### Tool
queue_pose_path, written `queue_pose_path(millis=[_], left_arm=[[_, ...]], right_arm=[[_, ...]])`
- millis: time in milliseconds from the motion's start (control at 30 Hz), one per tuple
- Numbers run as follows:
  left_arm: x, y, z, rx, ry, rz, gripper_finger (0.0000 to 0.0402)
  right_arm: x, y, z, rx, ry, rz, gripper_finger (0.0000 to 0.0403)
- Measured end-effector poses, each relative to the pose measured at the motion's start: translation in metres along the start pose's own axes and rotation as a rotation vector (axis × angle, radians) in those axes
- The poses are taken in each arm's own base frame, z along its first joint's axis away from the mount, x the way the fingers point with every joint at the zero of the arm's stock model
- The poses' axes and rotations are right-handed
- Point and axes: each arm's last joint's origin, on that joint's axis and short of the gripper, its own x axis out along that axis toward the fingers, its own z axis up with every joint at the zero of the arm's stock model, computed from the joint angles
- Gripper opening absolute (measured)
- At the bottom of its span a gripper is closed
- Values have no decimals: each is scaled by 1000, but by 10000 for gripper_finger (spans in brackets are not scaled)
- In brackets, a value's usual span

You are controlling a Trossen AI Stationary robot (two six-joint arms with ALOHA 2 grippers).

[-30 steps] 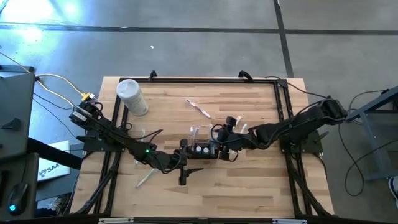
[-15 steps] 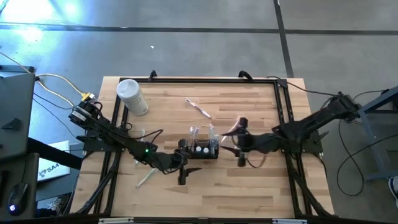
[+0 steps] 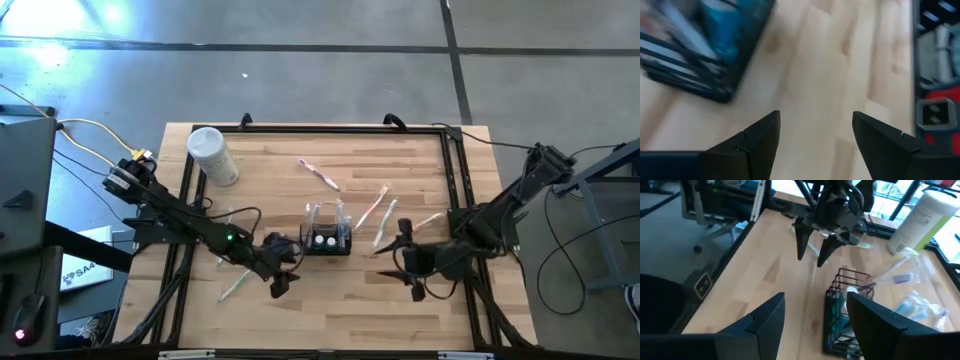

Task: Pick & Place toothbrushing station
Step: Put the bottom green toothbrush into the black wire organizer

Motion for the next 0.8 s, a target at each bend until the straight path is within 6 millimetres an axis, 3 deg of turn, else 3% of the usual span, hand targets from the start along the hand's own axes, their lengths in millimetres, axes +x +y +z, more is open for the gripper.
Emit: queue_pose_path(millis=[167, 300, 500, 800], left_arm=[[0, 1, -5, -45, 115, -48, 245], [-2, 8, -17, -158, 312, -21, 245], [-15, 29, -40, -487, 617, 269, 245], [-15, 36, -44, -535, 570, 409, 245]], right_arm=[[7, 8, -5, -26, 31, 5, 205], [12, 10, -8, -35, 48, -2, 205], [15, 8, -8, -38, 48, -60, 205], [16, 5, -8, -35, 51, -75, 205]])
